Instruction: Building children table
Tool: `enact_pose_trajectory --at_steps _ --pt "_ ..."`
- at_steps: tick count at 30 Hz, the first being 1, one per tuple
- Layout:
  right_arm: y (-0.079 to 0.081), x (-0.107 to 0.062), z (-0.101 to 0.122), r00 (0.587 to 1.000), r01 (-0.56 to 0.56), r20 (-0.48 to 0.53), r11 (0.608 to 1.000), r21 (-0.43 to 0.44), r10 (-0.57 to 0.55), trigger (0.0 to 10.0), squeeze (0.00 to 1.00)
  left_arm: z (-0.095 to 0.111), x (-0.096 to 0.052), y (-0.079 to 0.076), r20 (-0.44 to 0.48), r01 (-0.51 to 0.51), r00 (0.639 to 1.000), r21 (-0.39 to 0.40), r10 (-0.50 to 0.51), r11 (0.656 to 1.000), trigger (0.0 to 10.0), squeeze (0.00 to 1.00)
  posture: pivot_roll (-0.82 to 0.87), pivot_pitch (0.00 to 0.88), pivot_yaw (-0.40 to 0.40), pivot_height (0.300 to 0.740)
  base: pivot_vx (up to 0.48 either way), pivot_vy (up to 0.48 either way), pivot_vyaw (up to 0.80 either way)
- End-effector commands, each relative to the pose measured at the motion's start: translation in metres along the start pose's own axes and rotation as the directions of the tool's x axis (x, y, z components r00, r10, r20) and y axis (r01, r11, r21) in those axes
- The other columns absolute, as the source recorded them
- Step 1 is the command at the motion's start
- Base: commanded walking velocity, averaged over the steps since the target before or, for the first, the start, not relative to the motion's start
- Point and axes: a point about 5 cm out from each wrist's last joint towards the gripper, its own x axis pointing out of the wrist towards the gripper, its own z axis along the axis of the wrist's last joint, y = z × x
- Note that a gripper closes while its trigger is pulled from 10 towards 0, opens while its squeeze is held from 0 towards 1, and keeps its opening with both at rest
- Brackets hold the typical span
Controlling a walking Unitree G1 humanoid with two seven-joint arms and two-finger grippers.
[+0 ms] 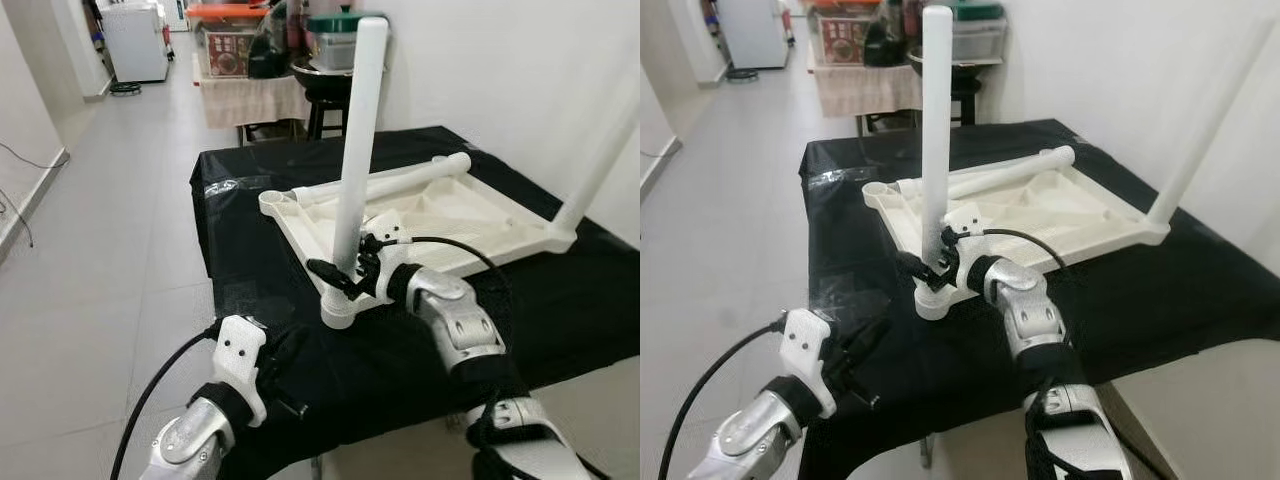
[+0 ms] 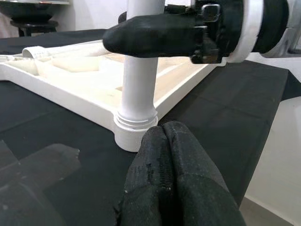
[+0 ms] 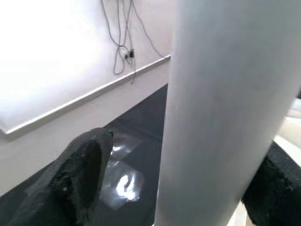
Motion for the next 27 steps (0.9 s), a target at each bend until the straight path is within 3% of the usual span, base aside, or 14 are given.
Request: enact_pose_trajectory --at_steps 1,5,10,13,14,16,17,18,27 --pt "0.008 0.006 0.001 0.994 -0.107 0.005 0.994 0.003 0.107 10.0 0.0 -0.003 0.0 0.0 -0.016 -0.002 1.0 -0.004 0.001 1.0 10.0 0.0 0.05 0.032 -0.05 0.74 0.0 0.0 0.0" --pt "0.005 0.008 -0.001 0.969 -0.248 -0.008 0.968 0.031 0.248 10.0 0.0 -0.003 0.0 -0.001 -0.015 -0.006 1.0 0.001 0.006 1.0 10.0 0.0 0.06 0.032 -0.055 0.74 0.0 0.0 0.0" --pt "-0.003 0.012 0.001 0.969 -0.243 -0.028 0.969 0.036 0.244 10.0 0.0 -0.003 0.0 -0.001 -0.015 -0.009 1.0 0.002 0.009 1.0 10.0 0.0 0.06 0.033 -0.061 0.74 0.0 0.0 0.0" --pt "-0.012 0.017 0.005 0.988 -0.148 -0.031 0.988 0.048 0.15 10.0 0.0 -0.003 0.0 -0.002 -0.015 -0.011 1.0 0.003 0.011 1.0 10.0 0.0 0.07 0.038 -0.067 0.74 0.0 0.0 0.0" --pt "-0.013 0.018 0.005 0.99 -0.132 -0.03 0.99 0.057 0.134 9.4 0.0 -0.003 0.0 -0.002 -0.015 -0.012 1.0 0.004 0.012 1.0 10.0 0.0 0.07 0.038 -0.067 0.74 0.0 0.0 0.0" --pt "-0.013 0.018 0.005 0.99 -0.132 -0.03 0.99 0.057 0.134 9.4 0.0 -0.003 0.0 -0.002 -0.015 -0.012 1.0 0.004 0.012 1.0 10.0 0.0 0.07 0.038 -0.067 0.74 0.0 0.0 0.0" --pt "-0.014 0.018 0.005 0.991 -0.132 -0.029 0.989 0.063 0.134 6.0 0.0 -0.003 0.0 -0.003 -0.015 -0.013 1.0 0.004 0.013 1.0 10.0 0.0 0.07 0.038 -0.067 0.74 0.0 0.0 0.0" --pt "-0.013 0.018 0.004 0.988 -0.149 -0.029 0.987 0.066 0.151 0.0 0.0 -0.003 -0.001 -0.003 -0.015 -0.012 1.0 0.004 0.012 1.0 10.0 0.0 0.07 0.042 -0.066 0.74 0.0 0.0 0.0" --pt "-0.016 0.012 0.001 0.978 -0.203 -0.023 0.976 0.073 0.205 0.0 0.0 -0.003 -0.002 -0.005 -0.018 -0.007 1.0 0.0 0.007 1.0 10.0 0.0 0.06 0.048 -0.062 0.74 0.0 0.0 0.0"
